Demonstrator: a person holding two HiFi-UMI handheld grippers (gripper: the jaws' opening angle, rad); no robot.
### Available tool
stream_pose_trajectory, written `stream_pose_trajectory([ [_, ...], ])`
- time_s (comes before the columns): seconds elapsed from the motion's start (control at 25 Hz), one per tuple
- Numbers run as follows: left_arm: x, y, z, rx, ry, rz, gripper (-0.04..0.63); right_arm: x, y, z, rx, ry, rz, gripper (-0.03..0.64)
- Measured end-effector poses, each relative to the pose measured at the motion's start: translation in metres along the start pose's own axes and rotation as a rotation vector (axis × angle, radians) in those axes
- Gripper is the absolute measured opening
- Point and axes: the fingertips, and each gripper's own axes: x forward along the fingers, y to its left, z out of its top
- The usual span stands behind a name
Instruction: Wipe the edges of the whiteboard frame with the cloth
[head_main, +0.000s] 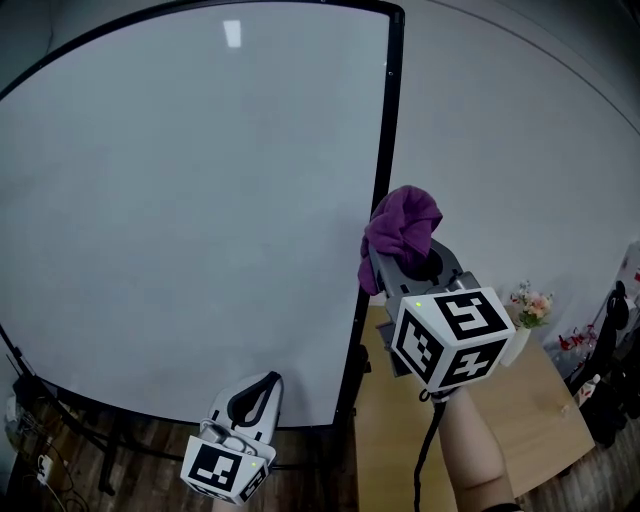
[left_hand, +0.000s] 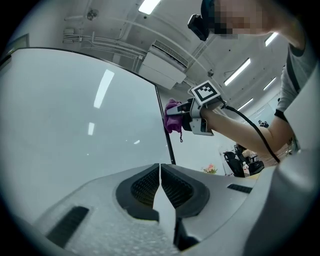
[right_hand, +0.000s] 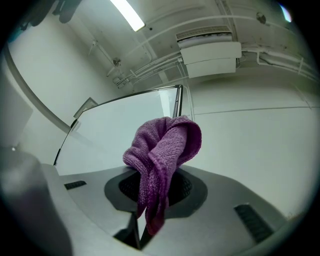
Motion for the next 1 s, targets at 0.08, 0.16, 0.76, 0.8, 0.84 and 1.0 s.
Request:
stream_pose_trajectory([
  [0.08, 0.001, 0.001, 0.001, 0.004, -0.001, 0.006, 0.017, 0.005, -0.004, 0.009, -0.011, -0.010, 0.000, 0.081],
  [0.16, 0.004, 0.002, 0.002, 0.009, -0.002, 0.011, 0.017, 0.010, -0.008, 0.016, -0.022, -0.018, 0.000, 0.081],
  [0.76, 0.015, 0.011, 0.005, -0.008, 0.006, 0.039, 0.017, 0.038, -0.025, 0.068, -0.103, -0.098, -0.014, 0.083],
  [0.8, 0.016, 0.011, 0.005, -0.008, 0.004, 0.040, 0.017, 0.038, -0.026, 0.072, -0.104, -0.104, -0.014, 0.083],
  [0.84, 0.016, 0.011, 0.006, -0.008, 0.002, 0.042, 0.017, 0.039, -0.026, 0.077, -0.107, -0.110, -0.014, 0.083],
  [1.0, 0.015, 0.010, 0.009, -0.006, -0.002, 0.045, 0.017, 0.041, -0.028, 0.094, -0.129, -0.132, -0.022, 0.083],
])
